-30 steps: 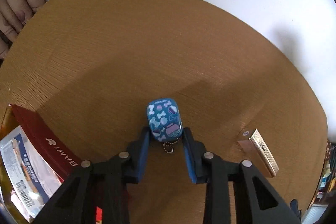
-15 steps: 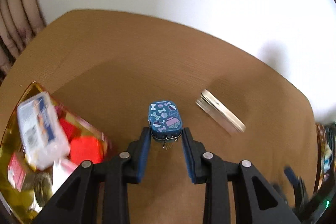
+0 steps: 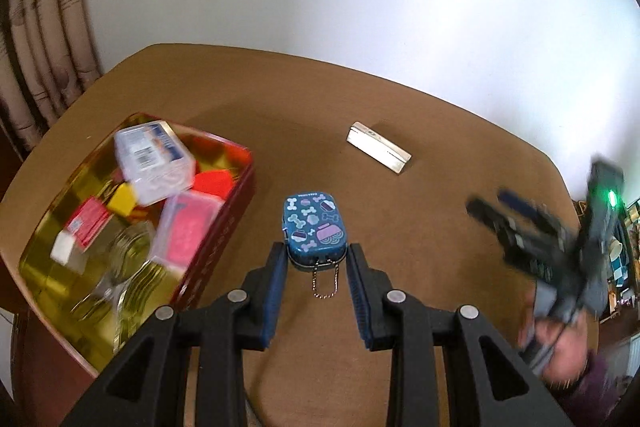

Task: Organize rigid objects
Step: 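Carry the blue case into the tin with the left tool while the right tool grasps the gold metal bar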

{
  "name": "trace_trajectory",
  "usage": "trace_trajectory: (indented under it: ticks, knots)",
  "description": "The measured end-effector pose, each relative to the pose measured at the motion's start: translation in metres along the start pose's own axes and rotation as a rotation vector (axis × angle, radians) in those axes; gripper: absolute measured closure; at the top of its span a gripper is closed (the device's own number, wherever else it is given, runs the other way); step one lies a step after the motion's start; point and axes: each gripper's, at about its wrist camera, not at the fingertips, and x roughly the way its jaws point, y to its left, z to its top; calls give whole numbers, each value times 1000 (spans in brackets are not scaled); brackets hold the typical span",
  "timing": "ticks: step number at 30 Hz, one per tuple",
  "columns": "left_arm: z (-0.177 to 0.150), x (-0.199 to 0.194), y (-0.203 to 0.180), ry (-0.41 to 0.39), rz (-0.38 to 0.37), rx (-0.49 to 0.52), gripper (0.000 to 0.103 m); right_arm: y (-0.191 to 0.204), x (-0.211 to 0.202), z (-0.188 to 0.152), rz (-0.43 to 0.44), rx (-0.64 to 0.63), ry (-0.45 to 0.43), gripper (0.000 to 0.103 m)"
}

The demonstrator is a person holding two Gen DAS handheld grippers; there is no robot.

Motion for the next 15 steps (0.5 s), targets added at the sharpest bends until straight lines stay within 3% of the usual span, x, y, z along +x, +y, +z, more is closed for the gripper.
trace_trajectory:
  ticks: [5, 7, 9, 14, 15]
  knots:
    - [0, -19, 28, -7, 16, -57, 72, 30, 42, 37, 27, -170, 61, 17]
    - [-1, -22, 38, -6, 20, -77, 72, 33, 62, 42, 35, -200, 99, 18]
    - [-4, -40, 51, -12, 30, -98, 72, 32, 82, 43, 14, -214, 143, 27]
    - [-10, -49, 69, -28, 63, -114, 72, 30, 114, 51, -9, -229, 203, 28]
    - [-12, -50, 74, -25, 65, -121, 72, 31, 120, 51, -8, -236, 217, 34]
